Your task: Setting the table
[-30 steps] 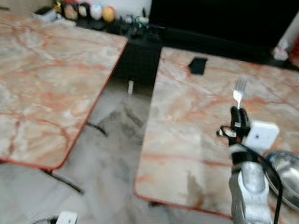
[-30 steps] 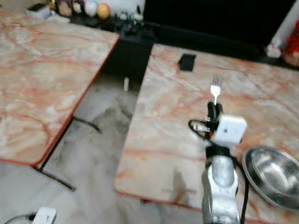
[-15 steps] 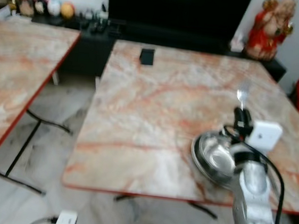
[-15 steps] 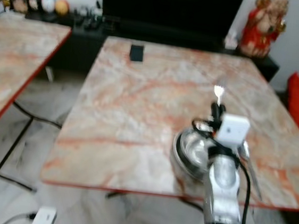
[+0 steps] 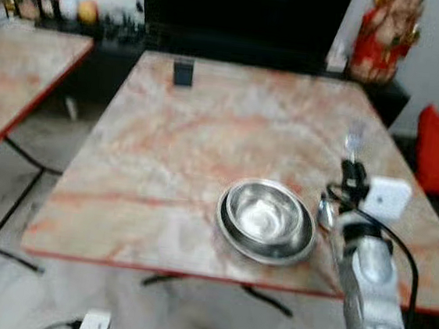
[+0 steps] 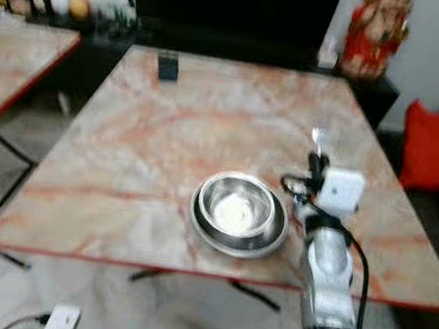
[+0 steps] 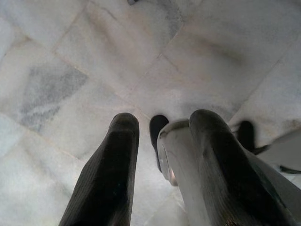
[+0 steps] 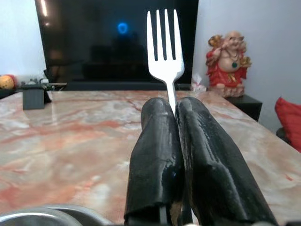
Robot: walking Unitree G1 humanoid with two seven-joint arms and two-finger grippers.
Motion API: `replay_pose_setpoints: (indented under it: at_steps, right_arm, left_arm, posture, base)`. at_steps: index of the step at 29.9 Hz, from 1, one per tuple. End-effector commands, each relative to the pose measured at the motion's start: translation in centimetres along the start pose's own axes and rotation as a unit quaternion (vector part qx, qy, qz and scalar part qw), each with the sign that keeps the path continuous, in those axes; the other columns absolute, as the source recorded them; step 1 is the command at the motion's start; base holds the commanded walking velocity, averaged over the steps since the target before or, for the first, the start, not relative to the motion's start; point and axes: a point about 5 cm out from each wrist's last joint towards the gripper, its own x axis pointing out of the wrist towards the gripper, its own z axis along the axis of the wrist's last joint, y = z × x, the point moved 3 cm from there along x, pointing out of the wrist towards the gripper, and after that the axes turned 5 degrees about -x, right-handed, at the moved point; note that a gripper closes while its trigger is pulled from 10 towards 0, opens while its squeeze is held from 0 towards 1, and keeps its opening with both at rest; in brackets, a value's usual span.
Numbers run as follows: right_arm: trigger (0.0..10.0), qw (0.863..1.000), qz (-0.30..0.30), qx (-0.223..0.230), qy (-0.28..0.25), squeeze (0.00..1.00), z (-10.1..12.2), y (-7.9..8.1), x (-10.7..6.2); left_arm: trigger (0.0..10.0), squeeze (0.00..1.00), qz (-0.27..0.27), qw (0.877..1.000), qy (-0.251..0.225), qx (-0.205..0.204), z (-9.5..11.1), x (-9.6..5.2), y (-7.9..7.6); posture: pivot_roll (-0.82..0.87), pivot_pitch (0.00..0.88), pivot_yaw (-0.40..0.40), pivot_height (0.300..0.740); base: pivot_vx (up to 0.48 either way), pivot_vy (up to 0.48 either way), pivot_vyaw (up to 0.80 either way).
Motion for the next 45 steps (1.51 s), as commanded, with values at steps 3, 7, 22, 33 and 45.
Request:
replay_pose_setpoints:
  at_steps: [3,7,22,33,45]
  right_arm:
    - [10.0,1.0,-0.012,-0.004,0.013,0.0,-0.3,-0.9,-0.1]
    - [10.0,1.0,-0.012,-0.008,0.021,0.0,-0.5,-1.0,0.0]
    - [10.0,0.984,0.025,0.004,0.174,0.0,-3.9,0.3,-0.2]
    - [10.0,0.98,0.019,0.007,0.197,0.0,-4.1,0.3,-0.3]
    - [10.0,0.977,0.023,0.008,0.212,0.0,-4.4,0.5,-0.4]
  left_arm:
    - [10.0,0.0,-0.007,1.0,0.004,0.004,-0.1,0.1,-0.6]
    - [10.0,0.0,-0.006,1.0,0.005,0.003,-0.2,0.1,-0.5]
    - [10.0,0.0,-0.012,1.0,0.009,-0.006,-0.2,0.1,-0.6]
    - [10.0,0.0,-0.008,1.0,0.009,-0.005,-0.2,0.1,-0.5]
    - [10.0,0.0,-0.005,1.0,0.01,0.002,-0.2,0.1,-0.4]
  posture:
    - [-0.01,0.0,-0.02,0.736]
    - [-0.01,0.0,-0.02,0.736]
    - [-0.02,0.0,-0.017,0.736]
    - [-0.02,0.0,-0.009,0.736]
    - [-0.01,0.0,-0.006,0.736]
  base:
    - [0.0,-0.411,0.0]
    - [0.0,-0.086,0.0]
    - [0.0,0.0,0.0]
    - [0.0,0.182,0.0]
    - [0.0,0.2,0.0]
